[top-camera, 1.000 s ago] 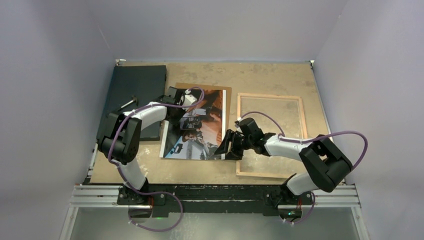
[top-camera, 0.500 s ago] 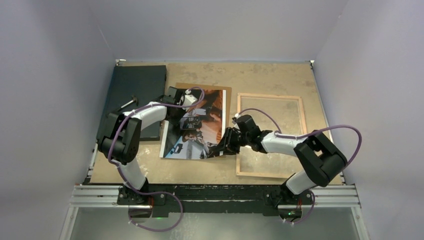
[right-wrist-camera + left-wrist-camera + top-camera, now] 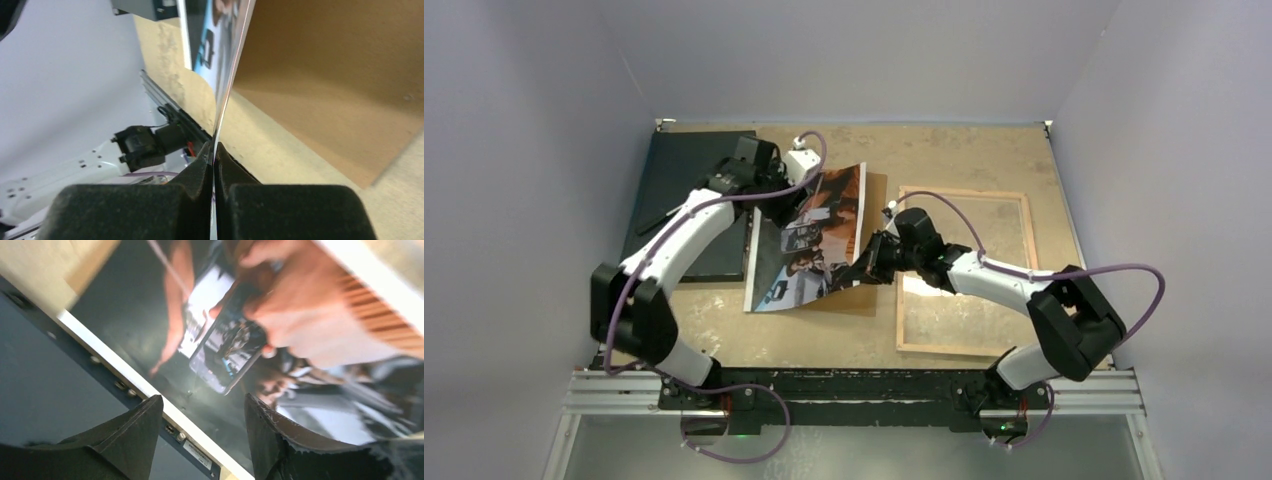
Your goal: Put the photo into the frame
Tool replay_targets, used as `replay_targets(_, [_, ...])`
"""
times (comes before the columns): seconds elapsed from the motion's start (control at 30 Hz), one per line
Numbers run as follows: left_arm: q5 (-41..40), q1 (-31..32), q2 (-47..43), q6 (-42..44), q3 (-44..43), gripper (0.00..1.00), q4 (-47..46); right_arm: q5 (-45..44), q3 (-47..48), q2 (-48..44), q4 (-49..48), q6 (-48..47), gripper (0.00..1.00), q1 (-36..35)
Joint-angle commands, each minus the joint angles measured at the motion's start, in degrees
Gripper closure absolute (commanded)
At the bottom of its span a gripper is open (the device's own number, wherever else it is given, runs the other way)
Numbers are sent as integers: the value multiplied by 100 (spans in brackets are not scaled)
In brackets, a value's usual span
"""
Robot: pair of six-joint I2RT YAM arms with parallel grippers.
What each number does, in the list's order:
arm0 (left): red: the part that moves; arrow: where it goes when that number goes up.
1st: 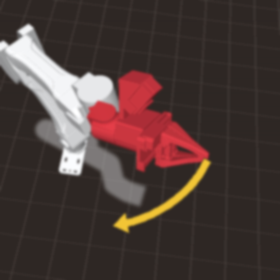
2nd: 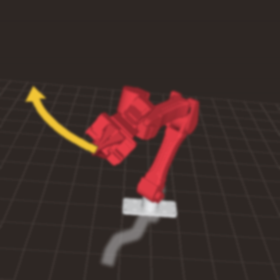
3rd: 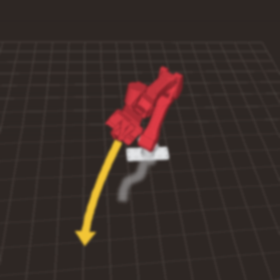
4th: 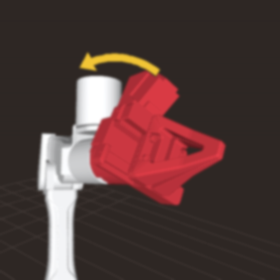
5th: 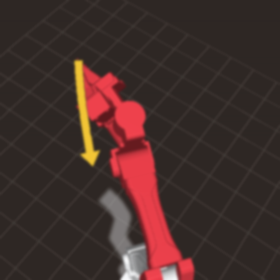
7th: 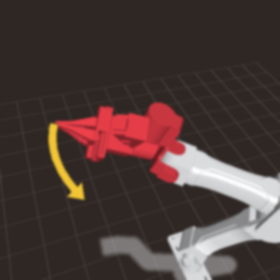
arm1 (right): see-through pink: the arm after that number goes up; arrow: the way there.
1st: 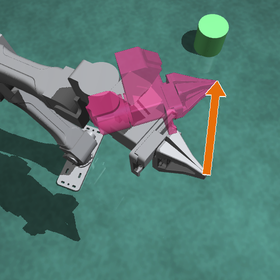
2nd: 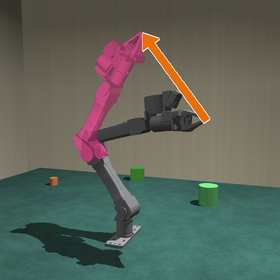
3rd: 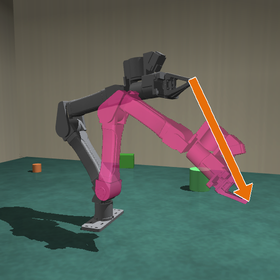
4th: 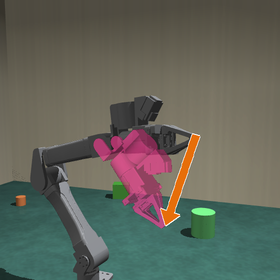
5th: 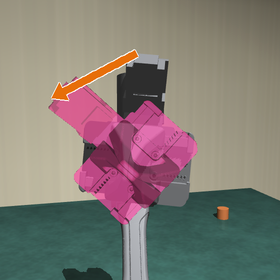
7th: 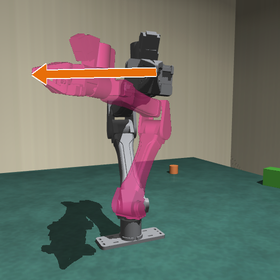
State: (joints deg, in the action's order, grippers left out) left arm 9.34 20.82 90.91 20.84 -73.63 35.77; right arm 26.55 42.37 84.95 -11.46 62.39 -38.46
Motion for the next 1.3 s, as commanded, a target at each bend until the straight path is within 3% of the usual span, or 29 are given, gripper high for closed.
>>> replay_targets(0.0, [1063, 334, -1081, 438, -499, 39, 1095, 144, 455, -233, -39, 226, 100, 76])
replay_targets(0.1, [871, 943, -1651, 614, -153, 38, 1402, 248, 612, -351, -177, 463, 100, 109])
replay_targets(0.33, [49, 2280, -2584, 597, 778, 37, 931, 211, 843, -819, -334, 1067, 100, 154])
replay_targets(0.63, [-660, 2555, -2787, 267, 1034, 41, 334, 201, 964, -1263, -152, 1312, 100, 242])
replay_targets(0.7, [-797, 2561, -2733, 211, 1030, 46, 385, 215, 976, -1283, -169, 1344, 100, 242])
replay_targets(0.87, [-914, 2554, -2673, 41, 1126, 73, 327, 228, 1078, -1301, -102, 1322, 100, 242])
replay_targets(1.07, [-807, 2557, -2674, -275, 1333, 85, 220, 229, 1146, -1366, -80, 1336, 97, 242])
replay_targets(1.2, [-1132, 2560, -2693, -208, 1315, 99, 152, 315, 1120, -1387, -26, 1316, 87, 242])
replay_targets(1.27, [-1252, 2552, -2693, -151, 1262, 100, 108, 314, 1151, -1423, 127, 1193, 79, 272])
